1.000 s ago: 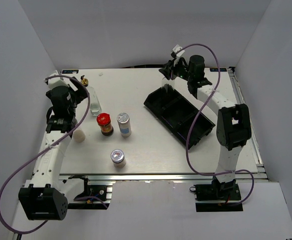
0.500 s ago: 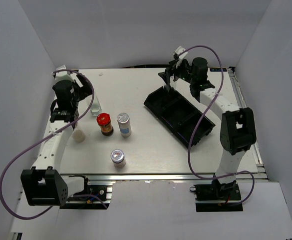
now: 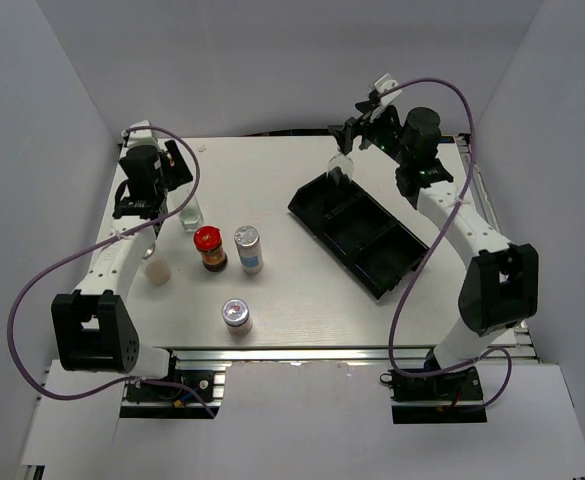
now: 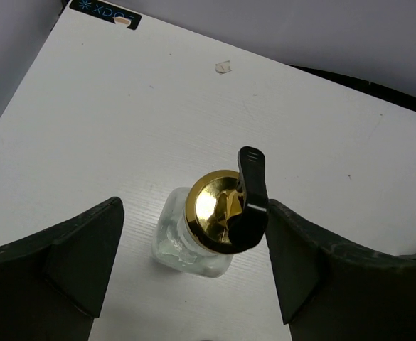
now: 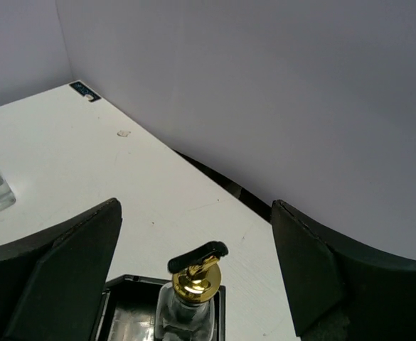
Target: Organize the condiment bottles
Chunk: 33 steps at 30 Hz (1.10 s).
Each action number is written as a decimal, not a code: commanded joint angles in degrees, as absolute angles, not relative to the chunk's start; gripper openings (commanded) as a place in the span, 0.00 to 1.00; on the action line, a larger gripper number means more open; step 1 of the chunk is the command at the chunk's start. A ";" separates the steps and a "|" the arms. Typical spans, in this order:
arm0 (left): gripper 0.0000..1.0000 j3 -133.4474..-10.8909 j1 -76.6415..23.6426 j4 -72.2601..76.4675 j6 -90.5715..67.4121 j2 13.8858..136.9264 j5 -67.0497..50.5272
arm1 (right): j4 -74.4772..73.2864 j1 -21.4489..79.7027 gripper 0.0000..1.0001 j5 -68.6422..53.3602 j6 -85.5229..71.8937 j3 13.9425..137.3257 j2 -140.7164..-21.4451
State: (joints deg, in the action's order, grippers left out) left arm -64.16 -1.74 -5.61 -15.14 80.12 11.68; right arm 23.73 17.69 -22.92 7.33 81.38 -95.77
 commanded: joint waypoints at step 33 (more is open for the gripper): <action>0.00 -92.53 -19.41 -18.34 -20.56 90.42 37.86 | 13.36 15.39 0.89 27.85 -7.20 55.02 -57.84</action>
State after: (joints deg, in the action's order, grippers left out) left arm -84.95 -15.57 -17.34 -17.06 90.98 30.65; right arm 15.84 16.78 18.76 -3.68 55.44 -59.40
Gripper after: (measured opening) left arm 0.483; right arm 0.895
